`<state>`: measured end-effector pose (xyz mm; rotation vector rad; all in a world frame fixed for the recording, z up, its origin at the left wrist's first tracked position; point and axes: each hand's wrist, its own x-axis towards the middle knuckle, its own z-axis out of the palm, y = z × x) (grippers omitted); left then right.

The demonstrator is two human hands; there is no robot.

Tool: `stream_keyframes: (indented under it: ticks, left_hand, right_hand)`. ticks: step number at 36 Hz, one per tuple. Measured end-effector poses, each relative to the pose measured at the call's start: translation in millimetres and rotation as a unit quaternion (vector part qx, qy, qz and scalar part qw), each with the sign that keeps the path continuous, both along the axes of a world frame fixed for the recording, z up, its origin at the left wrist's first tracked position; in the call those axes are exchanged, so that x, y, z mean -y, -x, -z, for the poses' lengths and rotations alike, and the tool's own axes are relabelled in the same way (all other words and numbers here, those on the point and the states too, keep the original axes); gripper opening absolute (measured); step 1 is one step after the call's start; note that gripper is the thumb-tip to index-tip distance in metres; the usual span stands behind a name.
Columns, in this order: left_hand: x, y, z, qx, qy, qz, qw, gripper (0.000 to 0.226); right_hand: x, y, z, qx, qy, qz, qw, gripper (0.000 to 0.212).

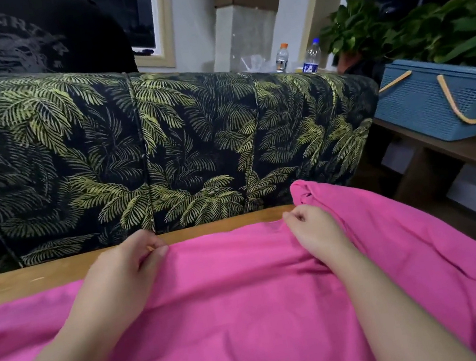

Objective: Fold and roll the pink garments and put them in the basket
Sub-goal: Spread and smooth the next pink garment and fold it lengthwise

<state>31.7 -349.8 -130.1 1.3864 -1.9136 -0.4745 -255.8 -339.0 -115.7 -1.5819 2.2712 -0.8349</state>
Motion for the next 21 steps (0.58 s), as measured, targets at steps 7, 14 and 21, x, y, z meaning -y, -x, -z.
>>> stream_keyframes:
  ticks: [7,14,21]
  left_hand:
    - [3.6,-4.7,4.5,0.112,-0.053,-0.009,0.992,0.010]
    - [1.4,-0.6,4.5,0.160,-0.046,-0.056,0.984,0.015]
    - [3.5,-1.2,6.9,0.162,0.018,-0.077,0.984,0.020]
  right_hand:
    - [-3.9,8.9,5.8,-0.046,0.023,-0.003,0.999,0.018]
    - [-0.3,10.7,14.5,-0.021,0.053,0.065,0.996,0.016]
    - [6.9,8.9,14.2,-0.047,0.035,0.080,0.995,0.018]
